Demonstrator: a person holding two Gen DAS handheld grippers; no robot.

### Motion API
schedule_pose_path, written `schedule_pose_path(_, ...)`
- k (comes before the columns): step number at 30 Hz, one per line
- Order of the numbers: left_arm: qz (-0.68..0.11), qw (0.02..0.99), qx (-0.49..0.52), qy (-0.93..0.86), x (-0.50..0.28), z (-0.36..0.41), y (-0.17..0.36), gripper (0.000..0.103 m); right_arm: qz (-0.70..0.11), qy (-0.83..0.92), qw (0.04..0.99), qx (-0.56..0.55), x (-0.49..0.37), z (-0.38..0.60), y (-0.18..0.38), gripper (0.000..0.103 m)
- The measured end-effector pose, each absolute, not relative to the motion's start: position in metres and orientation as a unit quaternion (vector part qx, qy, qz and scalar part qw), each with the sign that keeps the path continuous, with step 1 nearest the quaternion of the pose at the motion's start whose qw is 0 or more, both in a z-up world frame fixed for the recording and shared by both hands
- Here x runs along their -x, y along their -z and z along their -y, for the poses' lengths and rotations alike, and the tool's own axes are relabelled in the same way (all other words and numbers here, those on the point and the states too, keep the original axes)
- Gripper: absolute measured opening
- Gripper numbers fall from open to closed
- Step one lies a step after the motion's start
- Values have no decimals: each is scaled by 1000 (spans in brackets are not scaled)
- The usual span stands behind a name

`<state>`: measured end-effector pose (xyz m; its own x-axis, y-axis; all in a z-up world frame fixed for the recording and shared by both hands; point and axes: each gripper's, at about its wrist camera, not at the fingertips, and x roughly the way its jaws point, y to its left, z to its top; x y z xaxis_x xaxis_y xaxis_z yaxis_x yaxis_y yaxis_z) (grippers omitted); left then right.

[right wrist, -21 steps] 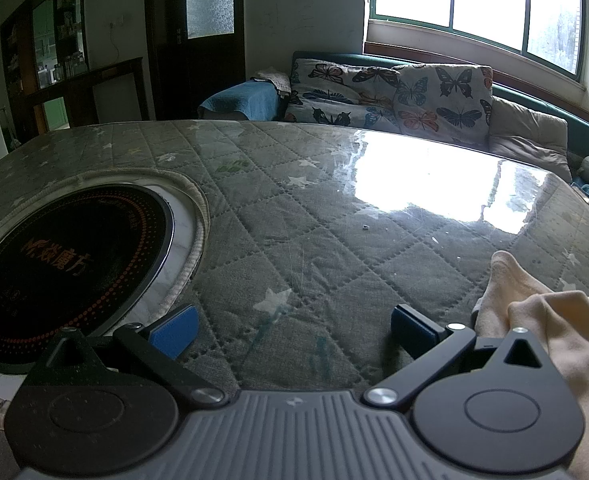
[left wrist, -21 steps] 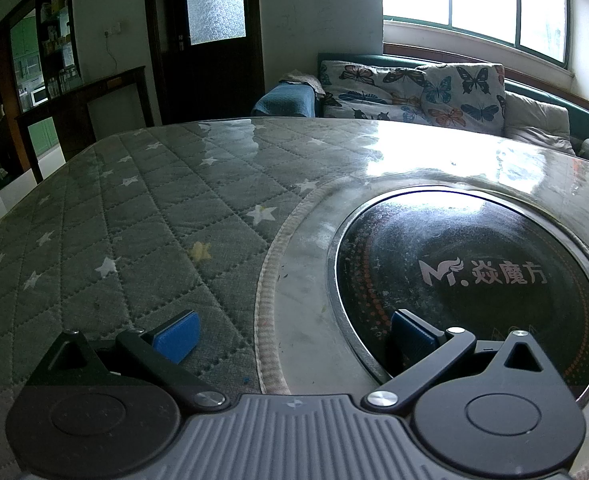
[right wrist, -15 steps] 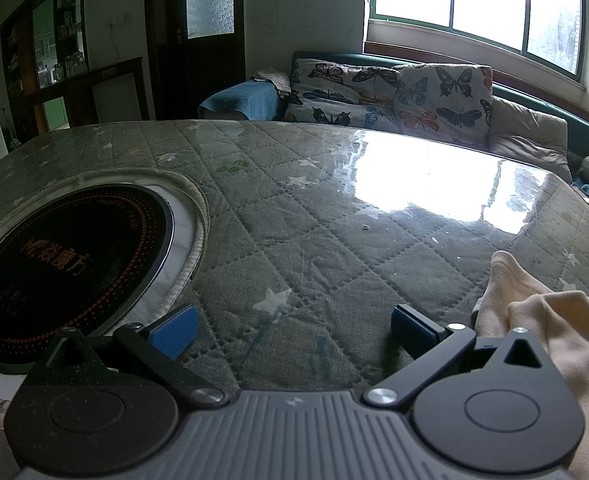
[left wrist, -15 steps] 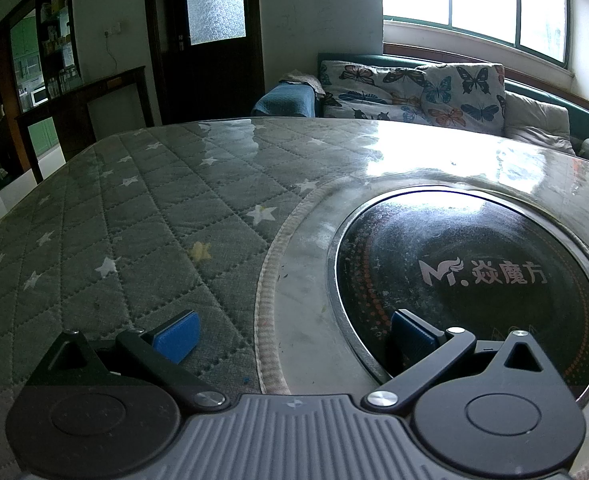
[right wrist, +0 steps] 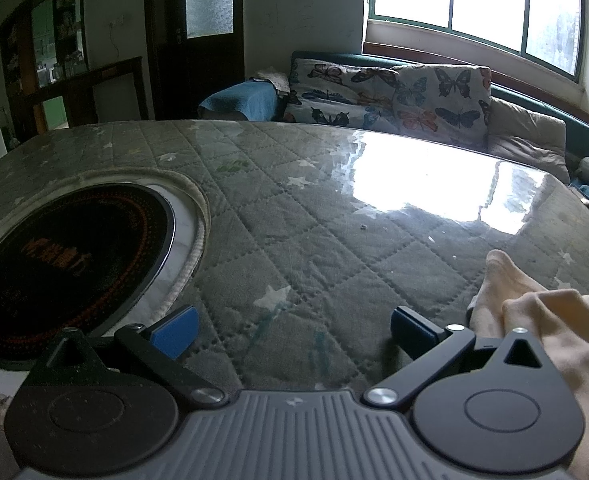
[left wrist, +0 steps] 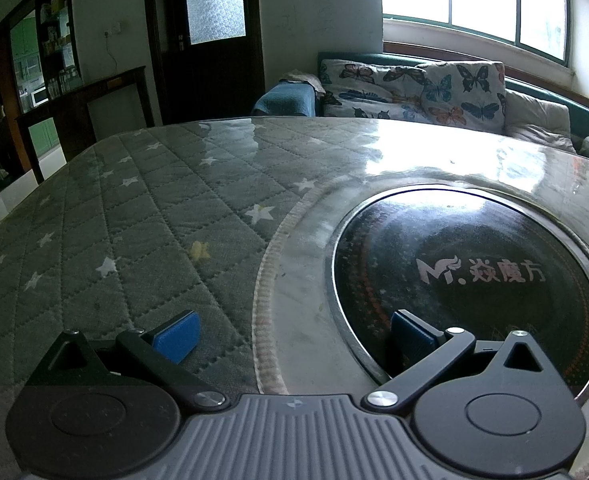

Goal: Fold clothes

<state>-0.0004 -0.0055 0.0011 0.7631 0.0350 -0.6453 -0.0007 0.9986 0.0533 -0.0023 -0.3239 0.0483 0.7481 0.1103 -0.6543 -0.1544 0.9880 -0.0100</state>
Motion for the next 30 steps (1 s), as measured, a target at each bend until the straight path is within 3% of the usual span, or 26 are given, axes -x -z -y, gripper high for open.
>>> schedule_pose_path(18,-342,933,-54,97,23,87,-26,103,-326,-75,941,43,48,334,-73,103)
schedule_pose_path(30,-332,934,-39,126,30,99,-48,103,-320,-73,944,36,53,337,-85,103)
